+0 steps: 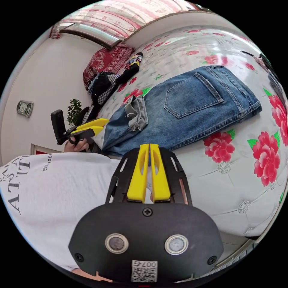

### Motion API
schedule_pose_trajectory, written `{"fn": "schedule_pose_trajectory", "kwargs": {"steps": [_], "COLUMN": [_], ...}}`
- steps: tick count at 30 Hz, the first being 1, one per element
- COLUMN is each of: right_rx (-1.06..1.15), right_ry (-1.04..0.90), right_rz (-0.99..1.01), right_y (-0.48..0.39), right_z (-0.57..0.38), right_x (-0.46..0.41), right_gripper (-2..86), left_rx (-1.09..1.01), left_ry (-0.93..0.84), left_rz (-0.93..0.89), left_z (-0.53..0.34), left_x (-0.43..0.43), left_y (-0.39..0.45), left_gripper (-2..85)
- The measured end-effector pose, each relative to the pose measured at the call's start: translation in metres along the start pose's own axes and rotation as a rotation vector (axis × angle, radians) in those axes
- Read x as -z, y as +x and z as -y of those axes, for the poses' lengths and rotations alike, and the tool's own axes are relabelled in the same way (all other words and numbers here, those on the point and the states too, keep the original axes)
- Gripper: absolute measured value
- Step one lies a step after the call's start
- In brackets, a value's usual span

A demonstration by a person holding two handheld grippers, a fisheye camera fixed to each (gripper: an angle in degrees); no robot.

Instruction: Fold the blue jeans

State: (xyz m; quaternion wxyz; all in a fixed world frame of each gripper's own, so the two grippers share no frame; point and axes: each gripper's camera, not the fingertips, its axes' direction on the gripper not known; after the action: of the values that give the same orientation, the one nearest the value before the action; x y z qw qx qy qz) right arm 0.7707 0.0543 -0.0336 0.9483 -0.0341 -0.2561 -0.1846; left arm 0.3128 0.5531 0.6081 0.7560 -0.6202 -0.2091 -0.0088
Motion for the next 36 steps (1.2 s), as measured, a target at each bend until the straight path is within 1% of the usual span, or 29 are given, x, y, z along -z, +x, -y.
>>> {"fn": "schedule_pose_trajectory", "kwargs": {"steps": [2, 4, 6, 8, 9, 12, 15, 16, 18, 20, 23, 25, 28, 30, 33, 35, 36], "right_rx": [0.043, 0.103, 0.196, 0.267, 0.303, 0.347, 0.337, 0.34, 0.388, 0.417, 0.447, 0.393, 0.297, 0.218, 0.238, 0.266, 0.275], "right_ry": [-0.023, -0.06, -0.113, -0.166, -0.202, -0.267, -0.373, -0.382, -0.365, -0.344, -0.228, -0.207, -0.236, -0.224, -0.12, -0.12, -0.151], "right_rz": [-0.003, 0.003, -0.003, -0.049, -0.104, -0.23, -0.165, -0.173, -0.314, -0.305, -0.212, -0.163, -0.126, -0.144, -0.146, -0.129, -0.108], "right_y": [-0.008, -0.02, -0.039, -0.052, -0.059, -0.071, -0.077, -0.079, -0.089, -0.095, -0.101, -0.089, -0.066, -0.053, -0.061, -0.068, -0.071], "right_z": [0.015, 0.034, 0.06, 0.078, 0.089, 0.108, 0.117, 0.116, 0.111, 0.109, 0.097, 0.081, 0.067, 0.063, 0.066, 0.071, 0.075], "right_x": [-0.009, -0.022, -0.045, -0.066, -0.081, -0.114, -0.14, -0.143, -0.141, -0.125, -0.078, -0.061, -0.068, -0.073, -0.065, -0.07, -0.08], "right_gripper": [0.7, 1.5, 2.6, 3.2, 3.5, 4.5, 4.5, 4.2, 2.4, 1.1, 0.3, 0.2, 0.3, 1.3, 3.5, 4.8, 5.7], "left_rx": [0.036, 0.084, 0.128, 0.156, 0.158, 0.153, 0.173, 0.184, 0.187, 0.19, 0.148, 0.119, 0.109, 0.111, 0.095, 0.086, 0.084], "left_ry": [-0.015, -0.039, -0.062, -0.096, -0.106, -0.181, -0.231, -0.244, -0.254, -0.259, -0.229, -0.217, -0.282, -0.294, -0.234, -0.181, -0.17], "left_rz": [0.08, 0.11, 0.111, 0.084, 0.087, 0.154, 0.183, 0.193, 0.185, 0.173, 0.139, 0.097, 0.054, 0.047, -0.003, 0.009, 0.024], "left_z": [-0.013, -0.023, -0.03, -0.034, -0.034, -0.03, -0.024, -0.022, -0.018, -0.012, -0.005, -0.001, 0.007, 0.013, 0.025, 0.035, 0.038], "left_x": [0.008, 0.009, 0.005, -0.008, -0.013, -0.04, -0.063, -0.07, -0.075, -0.075, -0.069, -0.071, -0.089, -0.094, -0.08, -0.064, -0.06], "left_y": [-0.008, -0.018, -0.025, -0.024, -0.023, -0.016, -0.018, -0.02, -0.022, -0.024, -0.021, -0.019, -0.021, -0.021, -0.018, -0.019, -0.02], "left_gripper": [9.5, 9.7, 10.3, 11.0, 11.2, 11.8, 11.9, 11.8, 11.5, 11.3, 11.2, 11.0, 11.1, 11.4, 10.8, 10.7, 10.7]}}
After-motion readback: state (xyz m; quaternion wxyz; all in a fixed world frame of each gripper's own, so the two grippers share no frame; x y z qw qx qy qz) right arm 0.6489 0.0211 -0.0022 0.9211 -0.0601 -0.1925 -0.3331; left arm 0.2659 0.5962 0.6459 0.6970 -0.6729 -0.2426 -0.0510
